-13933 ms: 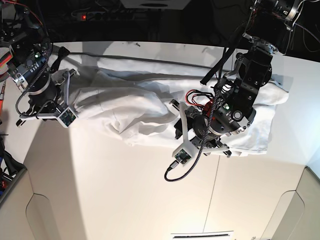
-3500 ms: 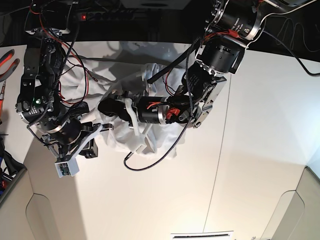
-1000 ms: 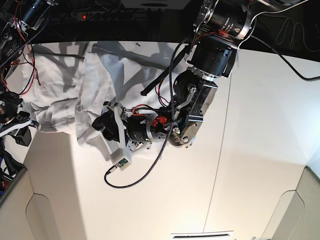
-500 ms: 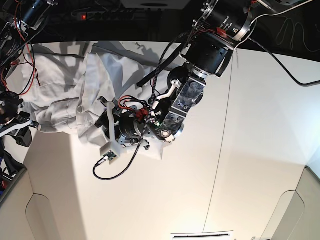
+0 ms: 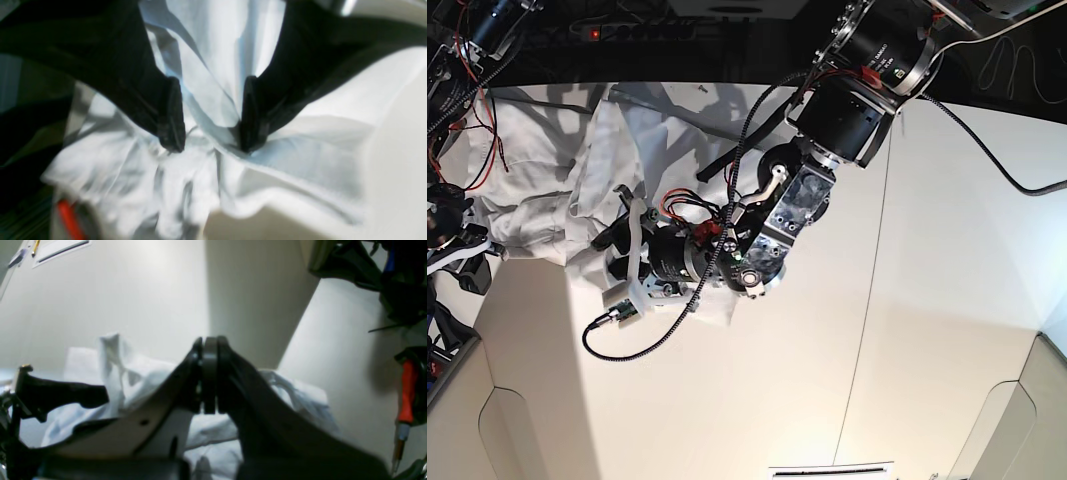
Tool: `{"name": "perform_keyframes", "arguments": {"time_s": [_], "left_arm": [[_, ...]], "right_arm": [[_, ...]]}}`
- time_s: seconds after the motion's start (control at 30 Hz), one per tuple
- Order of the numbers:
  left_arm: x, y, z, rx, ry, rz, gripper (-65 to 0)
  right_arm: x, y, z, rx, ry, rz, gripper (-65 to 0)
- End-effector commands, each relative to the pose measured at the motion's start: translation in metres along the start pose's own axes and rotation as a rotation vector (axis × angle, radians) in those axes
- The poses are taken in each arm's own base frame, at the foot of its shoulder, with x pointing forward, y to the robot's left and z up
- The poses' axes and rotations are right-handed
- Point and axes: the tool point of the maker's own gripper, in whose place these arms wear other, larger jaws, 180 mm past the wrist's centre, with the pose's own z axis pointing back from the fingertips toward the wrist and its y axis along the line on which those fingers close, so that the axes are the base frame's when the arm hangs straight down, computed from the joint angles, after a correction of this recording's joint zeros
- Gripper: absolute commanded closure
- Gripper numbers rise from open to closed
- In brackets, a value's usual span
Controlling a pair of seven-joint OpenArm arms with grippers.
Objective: Layout the t-shirt on the table in an organized manner, then fold the t-shirt properly
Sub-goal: 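Push the bunched shirt together with the left gripper near the right gripper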
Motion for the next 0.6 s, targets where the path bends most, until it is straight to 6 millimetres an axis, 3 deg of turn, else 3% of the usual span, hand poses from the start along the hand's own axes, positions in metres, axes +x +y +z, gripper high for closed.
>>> {"name": "perform_keyframes", "arguments": {"time_s": [0.0,0.33,0.47,0.57], "left_arm": [[0.033,-0.007,0.0,-0.038,-0.1,-0.026,-30.5],[0.052,-0.014,0.003,-0.075,-0.199,-0.02,-30.5],[0.076,-0.012,0.015,-0.118,-0.313,0.121,-30.5],[0.081,-0.003,0.025,-0.138,-0.34,0.229,-30.5]], "right_arm": [[0.02,0.003,0.003,0.019,-0.064,0.015,0.0],[0.019,0.003,0.003,0.019,-0.063,0.015,0.0],[0.019,0.003,0.003,0.019,-0.063,0.015,0.0],[0.019,0.003,0.003,0.019,-0.063,0.015,0.0]]}}
